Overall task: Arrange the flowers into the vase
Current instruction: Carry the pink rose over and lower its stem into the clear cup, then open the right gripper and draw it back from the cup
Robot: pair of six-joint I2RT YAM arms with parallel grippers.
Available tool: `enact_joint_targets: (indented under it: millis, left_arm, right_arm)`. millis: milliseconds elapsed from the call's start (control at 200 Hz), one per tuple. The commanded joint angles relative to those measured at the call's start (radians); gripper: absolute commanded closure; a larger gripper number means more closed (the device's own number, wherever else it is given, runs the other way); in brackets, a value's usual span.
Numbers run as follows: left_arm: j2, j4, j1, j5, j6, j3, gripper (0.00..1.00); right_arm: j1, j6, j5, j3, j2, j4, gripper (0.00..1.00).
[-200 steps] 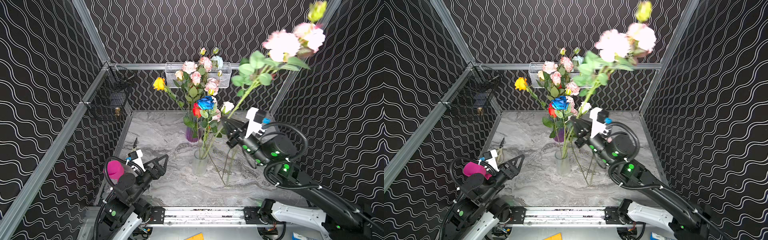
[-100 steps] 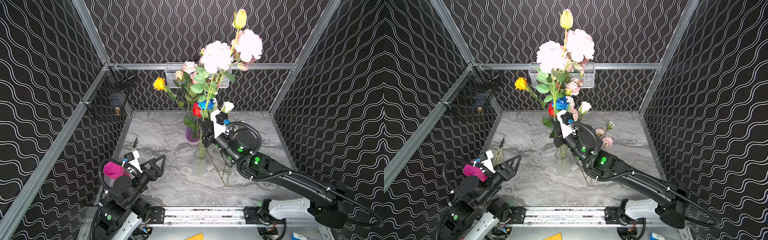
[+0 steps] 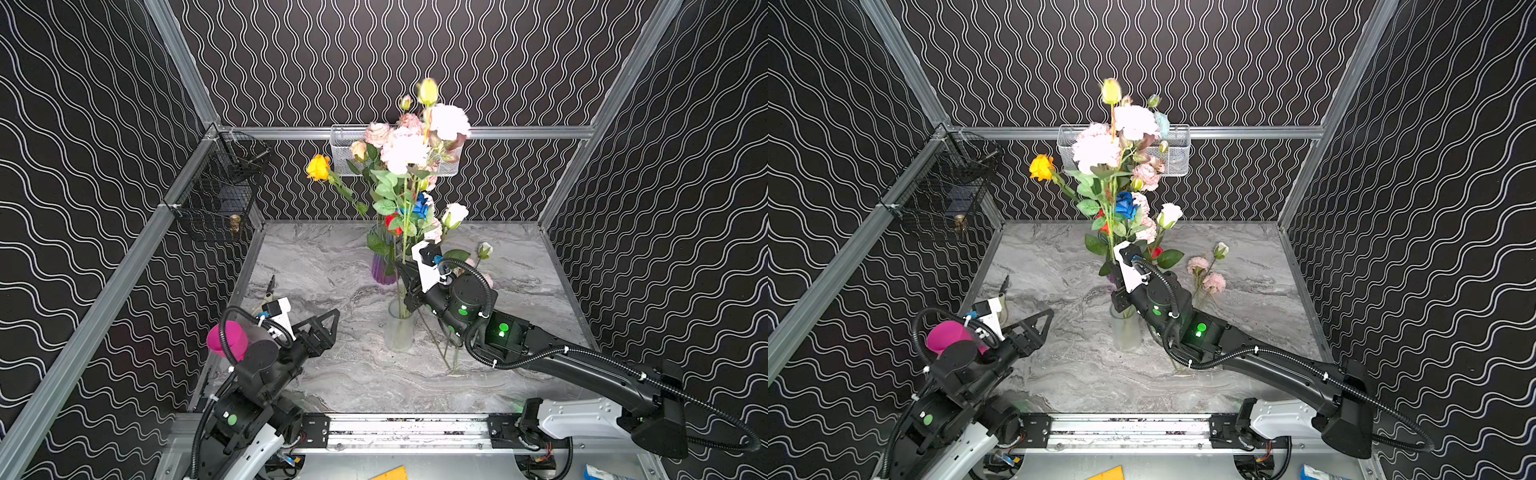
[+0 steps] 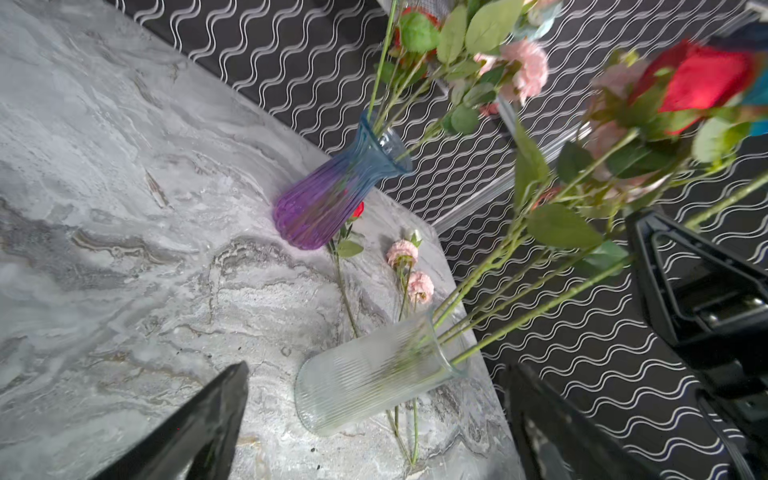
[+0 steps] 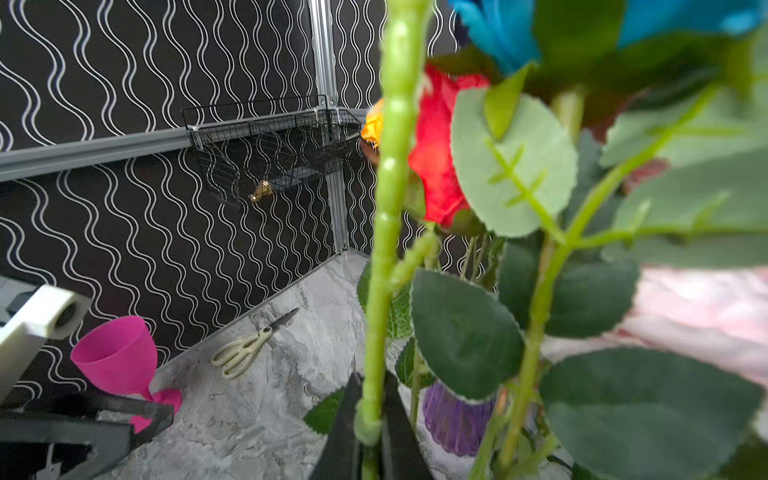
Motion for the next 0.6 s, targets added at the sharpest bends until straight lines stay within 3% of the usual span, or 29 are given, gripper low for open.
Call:
enact_joint_targets:
  millis: [0, 320, 596]
  left_arm:
    - [0.072, 0.127, 0.002, 0.037, 0.036, 0.011, 0.02]
    - [0.320, 0.303, 0.002, 0.093, 0.114, 0.060, 0.02]
    - [0.411, 0.409, 0.002, 0.130, 0.100, 0.048, 0.02]
  right_arm:
    - [0.004, 0.033, 0.025, -0.026, -0.019, 0.013, 0.82]
    - [0.010, 0.031, 0.043, -0.057, -0.059, 0.040, 0.80]
    - [0.043, 0.028, 0.055, -0.057, -0.104, 0.004, 0.69]
